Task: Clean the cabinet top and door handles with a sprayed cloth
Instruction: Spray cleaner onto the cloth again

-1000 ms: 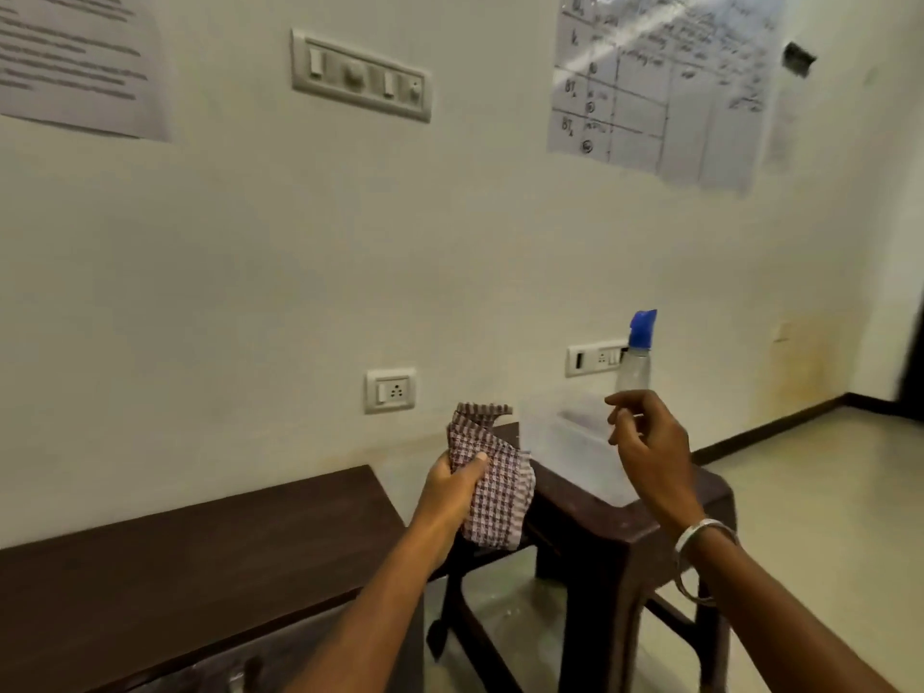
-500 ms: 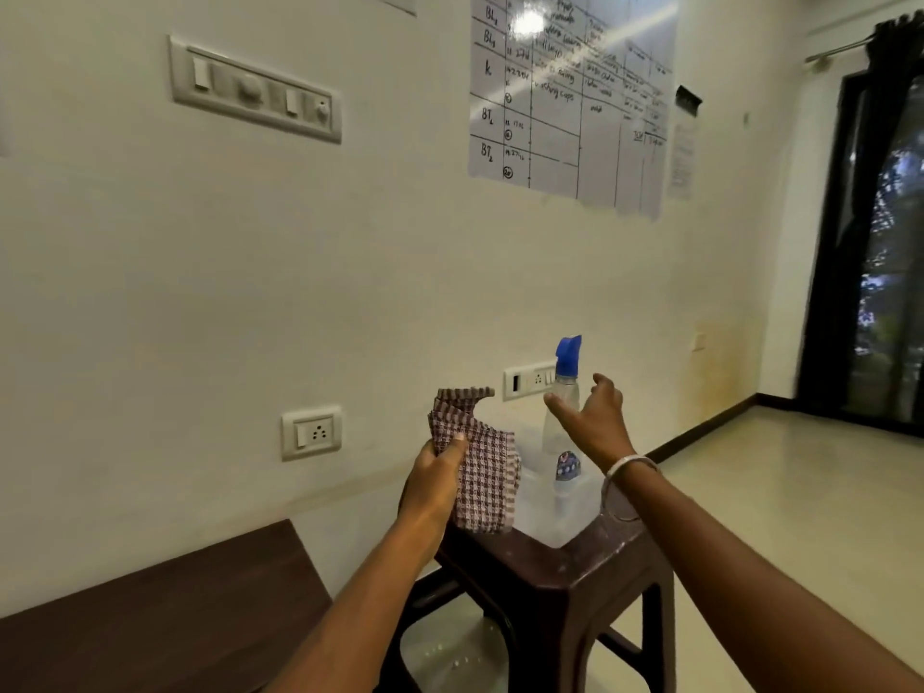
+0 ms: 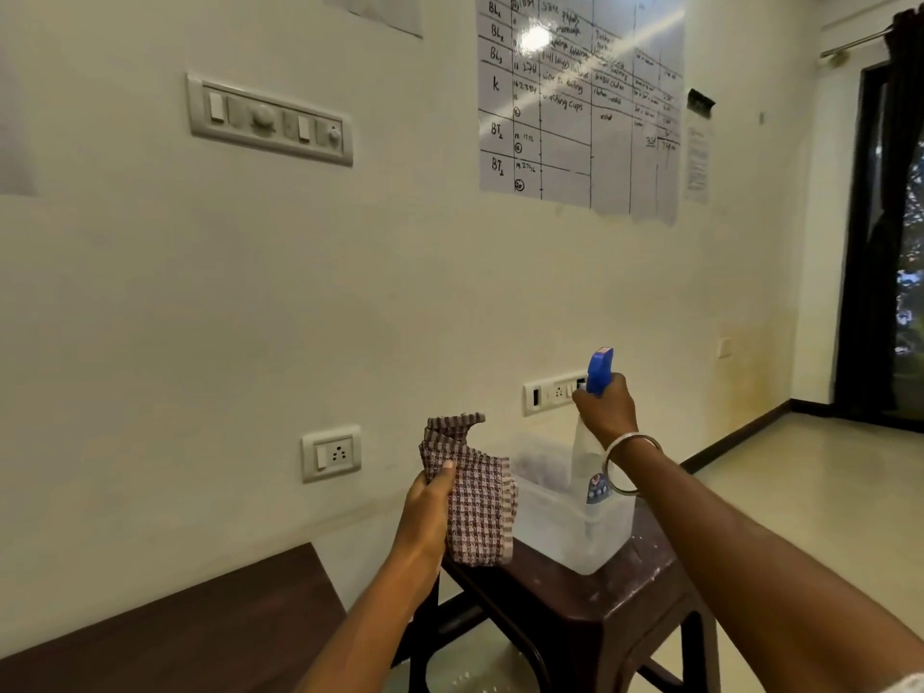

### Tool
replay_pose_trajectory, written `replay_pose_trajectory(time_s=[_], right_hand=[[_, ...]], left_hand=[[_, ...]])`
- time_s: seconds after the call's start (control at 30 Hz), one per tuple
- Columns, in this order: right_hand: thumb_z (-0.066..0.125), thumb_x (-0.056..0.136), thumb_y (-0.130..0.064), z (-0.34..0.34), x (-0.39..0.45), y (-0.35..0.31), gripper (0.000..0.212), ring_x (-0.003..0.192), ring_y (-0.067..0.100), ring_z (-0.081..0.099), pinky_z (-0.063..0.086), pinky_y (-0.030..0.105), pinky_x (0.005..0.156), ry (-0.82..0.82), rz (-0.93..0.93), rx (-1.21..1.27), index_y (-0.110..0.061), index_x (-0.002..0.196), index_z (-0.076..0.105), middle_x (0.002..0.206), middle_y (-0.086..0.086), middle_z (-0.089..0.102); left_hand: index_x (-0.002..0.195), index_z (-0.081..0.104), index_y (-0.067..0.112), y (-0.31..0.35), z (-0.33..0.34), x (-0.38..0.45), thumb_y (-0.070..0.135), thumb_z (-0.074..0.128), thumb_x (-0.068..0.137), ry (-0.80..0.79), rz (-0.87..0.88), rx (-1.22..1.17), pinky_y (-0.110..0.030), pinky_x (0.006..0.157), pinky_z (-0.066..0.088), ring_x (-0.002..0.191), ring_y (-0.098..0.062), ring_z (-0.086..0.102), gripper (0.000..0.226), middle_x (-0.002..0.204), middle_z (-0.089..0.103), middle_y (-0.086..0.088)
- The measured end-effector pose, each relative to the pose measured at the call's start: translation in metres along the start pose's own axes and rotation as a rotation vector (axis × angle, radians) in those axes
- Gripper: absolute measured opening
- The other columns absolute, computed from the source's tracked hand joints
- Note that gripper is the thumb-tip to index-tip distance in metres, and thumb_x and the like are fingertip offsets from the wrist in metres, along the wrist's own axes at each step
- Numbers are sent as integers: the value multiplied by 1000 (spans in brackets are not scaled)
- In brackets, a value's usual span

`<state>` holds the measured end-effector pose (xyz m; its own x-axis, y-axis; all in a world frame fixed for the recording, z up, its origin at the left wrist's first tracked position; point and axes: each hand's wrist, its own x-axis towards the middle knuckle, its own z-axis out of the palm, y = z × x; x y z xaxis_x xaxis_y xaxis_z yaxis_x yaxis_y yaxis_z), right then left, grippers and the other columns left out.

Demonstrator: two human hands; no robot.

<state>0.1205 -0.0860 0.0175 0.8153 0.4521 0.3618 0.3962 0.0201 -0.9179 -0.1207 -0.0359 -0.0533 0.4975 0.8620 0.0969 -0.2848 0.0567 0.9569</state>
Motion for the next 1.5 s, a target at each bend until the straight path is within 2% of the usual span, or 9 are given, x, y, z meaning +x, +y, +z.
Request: replay_pose_trajectory(time_s=[0.13,0.3,0.47,0.63,0.77,0.93,1.13,1.33,1.5], right_hand=[[58,87,-6,-6,-4,-14,34,69,17,48,38,24,56,9,-111,-37,-2,119,47,97,12,53],[63,82,-6,-23,-10,-56,27,73,22,49,40,24,60,71,-263,-48,1,106,54,95,18,55],[62,84,-6,-40,-23,-100,22,73,21,53,45,22,65,27,-376,17,-6,105,55,88,12,57],[62,87,-6,-46,-49,-137,20,70,21,57,49,22,66,0,-459,46,-5,107,59,83,13,60],[62,90,-13,-43,-83,-158,8,58,15,57,49,25,62,-114,-460,123,-7,94,59,69,8,58],[64,90,-33,-12,-140,-161,32,54,15,59,52,28,55,-310,-388,227,-2,97,59,72,10,62],[63,91,-29,47,-229,-132,26,59,18,62,53,29,57,-584,-197,365,-5,99,66,81,13,69],[61,91,-24,92,-319,-104,24,54,14,59,51,27,58,-803,-162,288,-2,82,64,61,7,63],[62,91,-28,120,-349,-96,14,47,1,52,45,15,50,-851,-217,188,-16,84,60,58,-1,55]], left_hand=[[117,61,7,7,-5,-6,29,44,99,25,-14,-64,-38,81,53,98,-27,68,34,108,71,-12],[119,60,6,22,-4,-18,30,42,100,16,-2,-125,-39,81,53,101,-29,66,36,112,69,-14],[116,61,6,43,-3,-36,29,41,100,-1,47,-146,-40,81,53,100,-29,66,34,110,69,-15],[114,62,10,65,-13,-53,30,39,101,12,80,-154,-35,73,51,98,-26,66,33,110,69,-12],[112,63,9,84,-30,-68,29,37,101,31,106,-170,-36,73,52,96,-26,66,34,108,69,-12],[111,62,7,101,-60,-85,28,34,102,106,113,-200,-38,74,52,92,-27,65,36,106,68,-15],[99,65,9,106,-104,-105,34,34,100,203,70,-277,-43,81,52,92,-30,65,40,99,71,-15],[98,66,5,99,-147,-120,33,36,99,274,31,-350,-38,66,54,82,-29,67,41,82,75,-13],[108,65,-1,93,-170,-124,30,40,97,308,27,-358,-43,85,53,92,-34,67,41,99,72,-21]])
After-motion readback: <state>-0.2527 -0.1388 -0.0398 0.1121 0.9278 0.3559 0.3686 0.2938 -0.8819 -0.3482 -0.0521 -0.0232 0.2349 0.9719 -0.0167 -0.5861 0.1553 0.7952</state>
